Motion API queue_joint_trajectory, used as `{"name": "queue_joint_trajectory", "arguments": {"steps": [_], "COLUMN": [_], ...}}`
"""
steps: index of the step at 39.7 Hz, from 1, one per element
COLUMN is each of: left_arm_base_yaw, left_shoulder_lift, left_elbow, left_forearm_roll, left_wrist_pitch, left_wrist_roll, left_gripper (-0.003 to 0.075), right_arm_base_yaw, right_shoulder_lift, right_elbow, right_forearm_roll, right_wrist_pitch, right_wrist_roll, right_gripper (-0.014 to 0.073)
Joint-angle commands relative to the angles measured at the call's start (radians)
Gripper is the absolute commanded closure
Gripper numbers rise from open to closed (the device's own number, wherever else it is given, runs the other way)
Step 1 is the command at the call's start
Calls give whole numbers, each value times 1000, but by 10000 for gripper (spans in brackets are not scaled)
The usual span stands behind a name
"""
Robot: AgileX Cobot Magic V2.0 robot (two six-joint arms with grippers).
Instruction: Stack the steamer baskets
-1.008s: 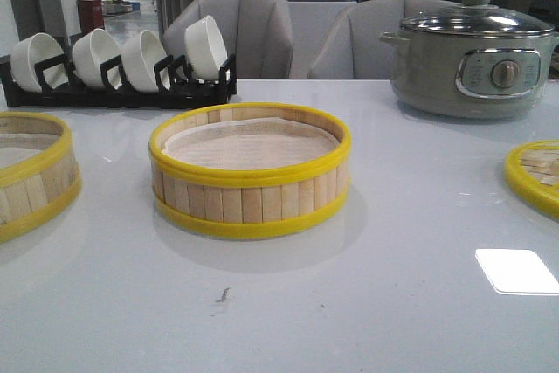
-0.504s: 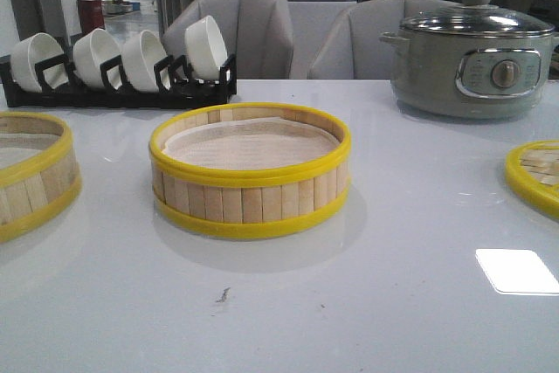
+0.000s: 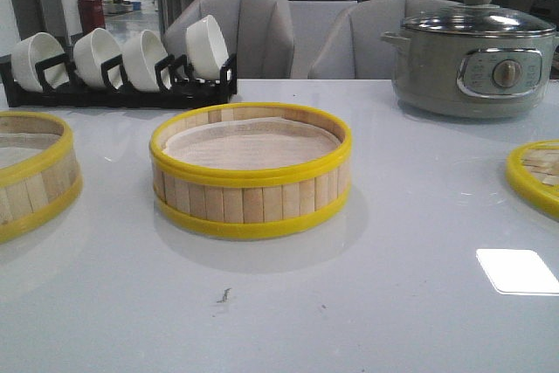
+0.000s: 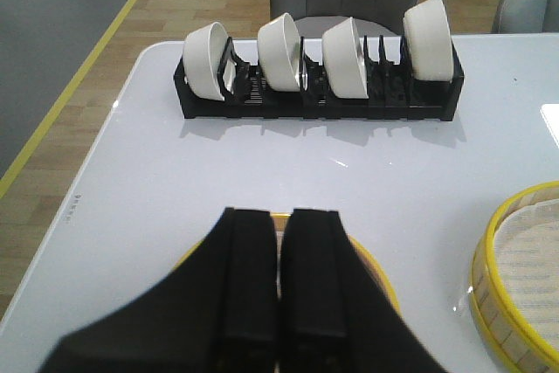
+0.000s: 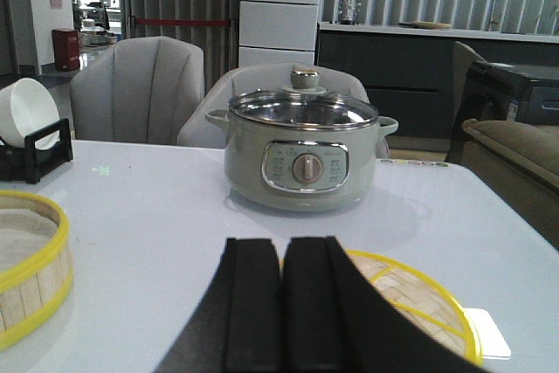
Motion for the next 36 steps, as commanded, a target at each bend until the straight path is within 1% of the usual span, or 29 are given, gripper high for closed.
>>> {"name": "queue_joint_trajectory", "arguments": {"steps": [1, 5, 15, 20, 25, 36], "left_arm_base_yaw": [-7, -7, -7, -7, -7, -7], "left_shoulder_lift": [-10, -10, -10, -10, -10, -10], "left_elbow": [-38, -38, -38, -38, -38, -38], "left_forearm_roll": [1, 1, 1, 1, 1, 1], "left_wrist_pitch": [-67, -67, -31, -15, -13, -2], "left_wrist_roll": [-2, -2, -2, -2, -2, -2], "left_gripper": [636, 636, 636, 636, 636, 636], "right_arm_base_yaw": [-5, -5, -5, -5, -4, -4], "right_shoulder_lift": [51, 183, 607, 747, 813, 825], "right_elbow": [-127, -244, -528, -656, -710, -719], "right_forearm_roll": [0, 0, 0, 0, 12, 17], "right_wrist_pitch": [7, 111, 254, 338, 355, 326], "right_wrist_roll": [6, 6, 6, 6, 6, 6], "right_gripper": [541, 541, 541, 541, 541, 541]}}
